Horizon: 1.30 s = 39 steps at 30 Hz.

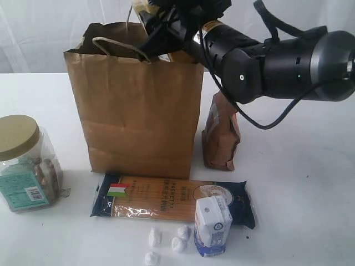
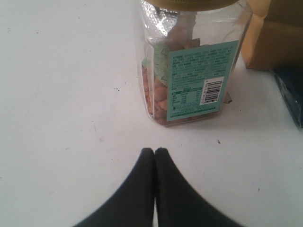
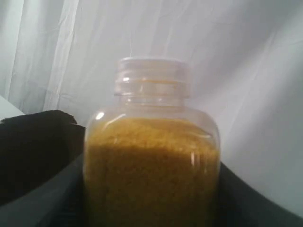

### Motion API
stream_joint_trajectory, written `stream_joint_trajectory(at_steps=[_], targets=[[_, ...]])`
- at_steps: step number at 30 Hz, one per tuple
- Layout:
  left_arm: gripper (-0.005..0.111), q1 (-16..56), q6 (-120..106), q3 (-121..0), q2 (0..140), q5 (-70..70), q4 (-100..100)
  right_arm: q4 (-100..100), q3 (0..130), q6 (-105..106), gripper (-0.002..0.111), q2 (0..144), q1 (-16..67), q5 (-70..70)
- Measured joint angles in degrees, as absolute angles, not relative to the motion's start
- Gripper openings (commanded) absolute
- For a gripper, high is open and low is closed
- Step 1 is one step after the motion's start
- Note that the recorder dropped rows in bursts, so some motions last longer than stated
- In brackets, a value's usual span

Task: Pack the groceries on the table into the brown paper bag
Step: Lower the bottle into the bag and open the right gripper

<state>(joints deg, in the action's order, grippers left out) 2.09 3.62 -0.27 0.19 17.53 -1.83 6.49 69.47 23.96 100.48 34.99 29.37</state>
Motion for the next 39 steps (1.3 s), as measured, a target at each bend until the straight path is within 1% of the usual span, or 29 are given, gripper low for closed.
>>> stream_joint_trajectory(at_steps=[5,8,10,24,26,30,32,39], targets=[[0.0,2.09,3.62,-0.27,0.19,17.53,-1.83,8.29,69.47,24.84,0.042,100.48,34.99,26.18],[0.0,2.09,3.62,-0.27,0.19,17.53,-1.83,8.66,69.47,24.89,0.051,100.48,34.99,25.82],[0.0,2.09,3.62,-0.27,0.19,17.53,-1.83,8.78,69.47,24.98,0.054,100.48,34.99,25.7],[0.0,2.09,3.62,-0.27,0.19,17.53,-1.83,8.89,69.47,22.25,0.054,100.48,34.99,24.55],[0.0,2.09,3.62,-0.27,0.19,17.53,-1.83,8.89,69.47,20.6,0.06,100.48,34.99,24.14],[0.0,2.09,3.62,-0.27,0.19,17.53,-1.83,8.89,69.47,19.53,0.084,100.28,34.99,25.61],[0.0,2.09,3.62,-0.27,0.19,17.53,-1.83,8.78,69.47,19.42,0.093,100.0,34.99,26.31],[0.0,2.09,3.62,-0.27,0.19,17.53,-1.83,8.78,69.47,19.42,0.094,99.9,34.99,26.72]])
